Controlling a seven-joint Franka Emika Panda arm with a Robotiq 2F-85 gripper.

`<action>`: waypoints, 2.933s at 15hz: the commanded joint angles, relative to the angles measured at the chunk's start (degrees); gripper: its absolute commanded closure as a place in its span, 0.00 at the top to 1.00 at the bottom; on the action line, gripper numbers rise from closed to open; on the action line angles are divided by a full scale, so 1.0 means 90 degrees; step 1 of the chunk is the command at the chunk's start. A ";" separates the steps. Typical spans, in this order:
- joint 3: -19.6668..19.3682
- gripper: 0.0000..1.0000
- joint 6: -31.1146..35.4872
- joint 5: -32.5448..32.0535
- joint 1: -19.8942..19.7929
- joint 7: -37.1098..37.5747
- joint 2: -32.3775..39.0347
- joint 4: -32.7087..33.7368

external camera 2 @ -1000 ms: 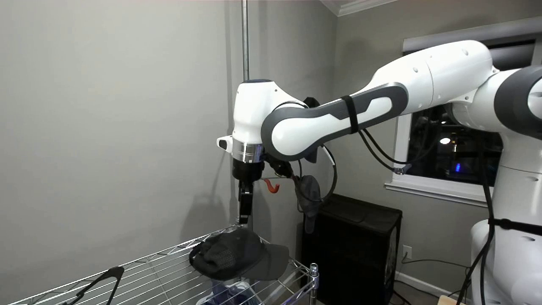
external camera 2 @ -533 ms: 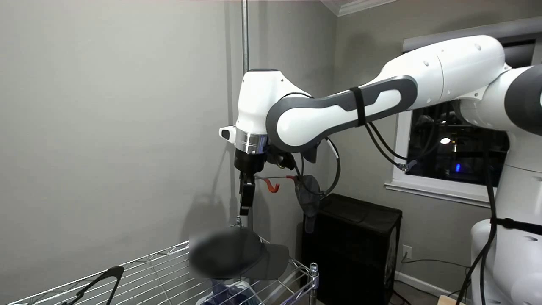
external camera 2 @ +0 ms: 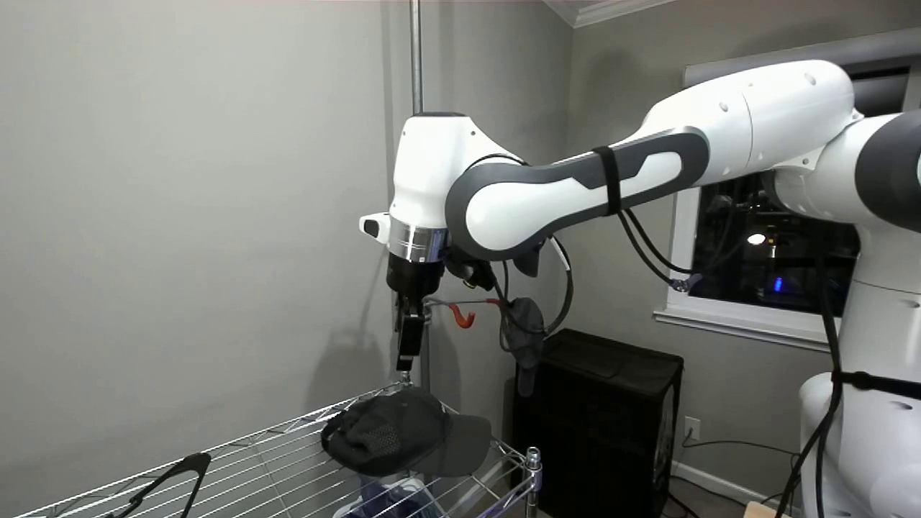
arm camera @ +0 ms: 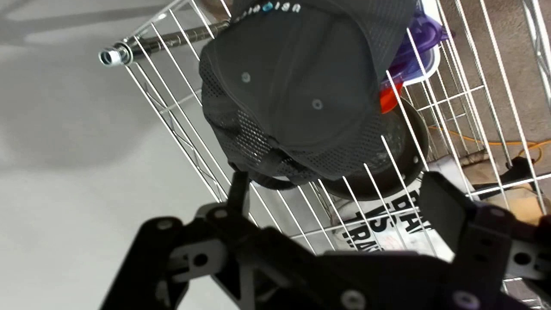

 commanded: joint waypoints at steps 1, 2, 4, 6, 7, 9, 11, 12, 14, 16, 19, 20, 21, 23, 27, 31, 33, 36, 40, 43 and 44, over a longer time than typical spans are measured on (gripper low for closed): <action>0.0393 1.00 0.0052 -0.0169 0.0280 0.0025 0.0607 0.0493; 0.0479 1.00 0.0013 -0.0223 0.0364 -0.0012 0.0805 0.0615; 0.0546 1.00 -0.0037 -0.0344 0.0478 -0.0055 0.1128 0.0787; 0.0513 1.00 -0.0092 -0.0445 0.0527 -0.0065 0.1376 0.0895; 0.0475 1.00 -0.0116 -0.0513 0.0533 -0.0068 0.1472 0.0927; 0.0396 1.00 -0.0185 -0.0646 0.0525 -0.0022 0.1612 0.0954; 0.0317 1.00 -0.0210 -0.0775 0.0531 0.0003 0.1741 0.0983; 0.0289 1.00 -0.0212 -0.0779 0.0535 0.0006 0.1813 0.0997; 0.0226 1.00 -0.0244 -0.0875 0.0558 0.0070 0.1925 0.0973; 0.0172 1.00 -0.0340 -0.1000 0.0565 0.0098 0.1989 0.0933; 0.0128 0.75 -0.0510 -0.1049 0.0560 0.0067 0.2064 0.0928; 0.0122 0.74 -0.0543 -0.1056 0.0562 0.0063 0.2073 0.0914; 0.0121 0.68 -0.0586 -0.1055 0.0566 0.0066 0.2080 0.0912; 0.0134 0.54 -0.0637 -0.1042 0.0572 0.0047 0.2072 0.0888; 0.0144 0.28 -0.0722 -0.1023 0.0578 0.0057 0.2040 0.0826; 0.0142 0.05 -0.0781 -0.1017 0.0573 0.0081 0.1996 0.0778; 0.0141 0.01 -0.0786 -0.1014 0.0568 0.0089 0.1969 0.0781; 0.0071 0.02 -0.0815 -0.1124 0.0559 0.0297 0.1828 0.0804; -0.0078 0.03 -0.0857 -0.1385 0.0505 0.0788 0.1463 0.0953; -0.0162 0.03 -0.0928 -0.1840 0.0489 0.1071 0.1164 0.1178; -0.0168 0.03 -0.0948 -0.1944 0.0474 0.1109 0.1093 0.1250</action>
